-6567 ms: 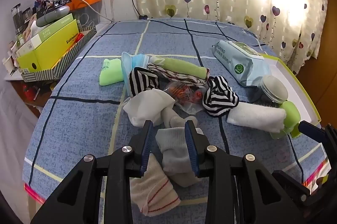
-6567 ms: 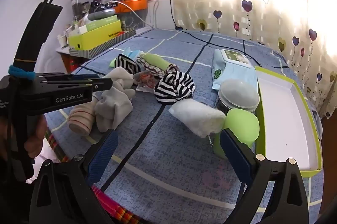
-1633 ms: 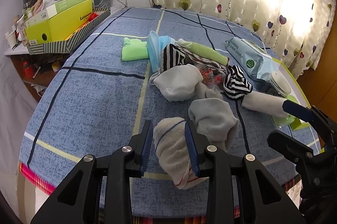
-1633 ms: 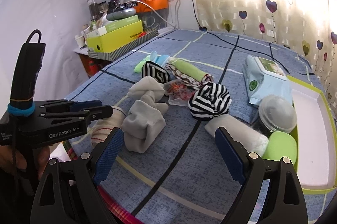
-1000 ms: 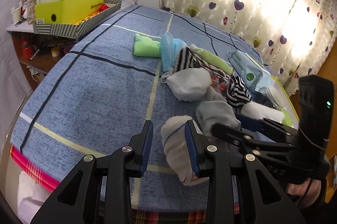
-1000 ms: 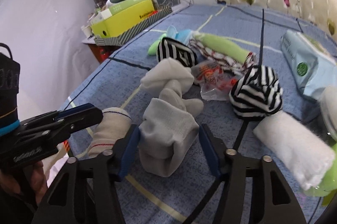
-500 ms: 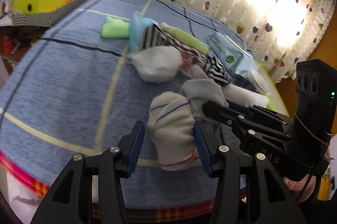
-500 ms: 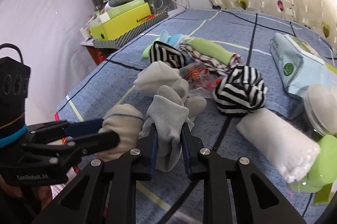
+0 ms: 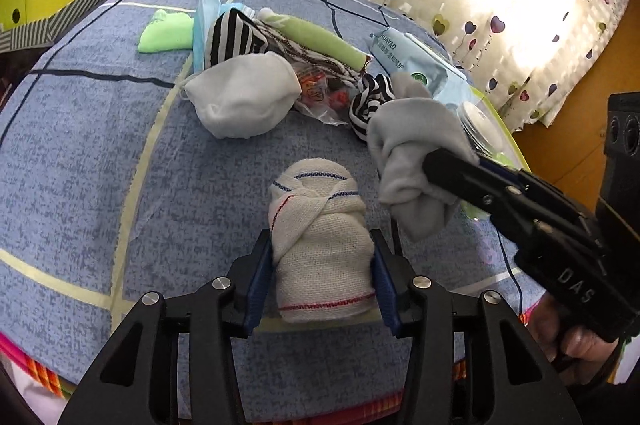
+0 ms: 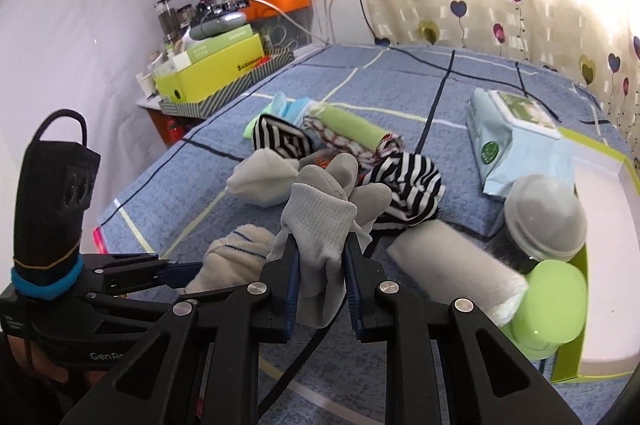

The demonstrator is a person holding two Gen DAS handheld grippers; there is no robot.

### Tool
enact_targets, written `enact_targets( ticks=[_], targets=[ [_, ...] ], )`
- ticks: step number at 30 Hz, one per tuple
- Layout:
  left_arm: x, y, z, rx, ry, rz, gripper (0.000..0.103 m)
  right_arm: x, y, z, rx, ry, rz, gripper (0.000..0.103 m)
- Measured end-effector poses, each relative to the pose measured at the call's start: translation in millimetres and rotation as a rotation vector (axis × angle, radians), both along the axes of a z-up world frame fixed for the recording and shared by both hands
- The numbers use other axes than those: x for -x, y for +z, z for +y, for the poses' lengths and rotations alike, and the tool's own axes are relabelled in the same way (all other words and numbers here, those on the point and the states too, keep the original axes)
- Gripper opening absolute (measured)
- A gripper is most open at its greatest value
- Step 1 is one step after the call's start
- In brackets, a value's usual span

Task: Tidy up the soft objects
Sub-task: 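Carry both held socks over the white green-rimmed box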

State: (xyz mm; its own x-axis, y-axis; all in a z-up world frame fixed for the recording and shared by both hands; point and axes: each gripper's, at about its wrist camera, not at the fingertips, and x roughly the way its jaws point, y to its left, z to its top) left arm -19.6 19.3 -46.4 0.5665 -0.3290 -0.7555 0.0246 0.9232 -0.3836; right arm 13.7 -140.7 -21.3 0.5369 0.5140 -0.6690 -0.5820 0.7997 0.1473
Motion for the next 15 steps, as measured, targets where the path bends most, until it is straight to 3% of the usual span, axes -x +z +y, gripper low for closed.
enact_targets(
  ticks=[8, 15],
  targets=[
    [-1.8, 35.2, 7.4, -0.057, 0.032, -0.098, 0.047, 6.8, 27.6, -21.7, -0.041, -0.02, -0.077, 0.019],
    [-24.4, 72.6, -15.8, -0.088, -0.02, -0.199, 0.047, 5.7, 52.9, -68.2, -0.065, -0.13, -0.154, 0.019]
  ],
)
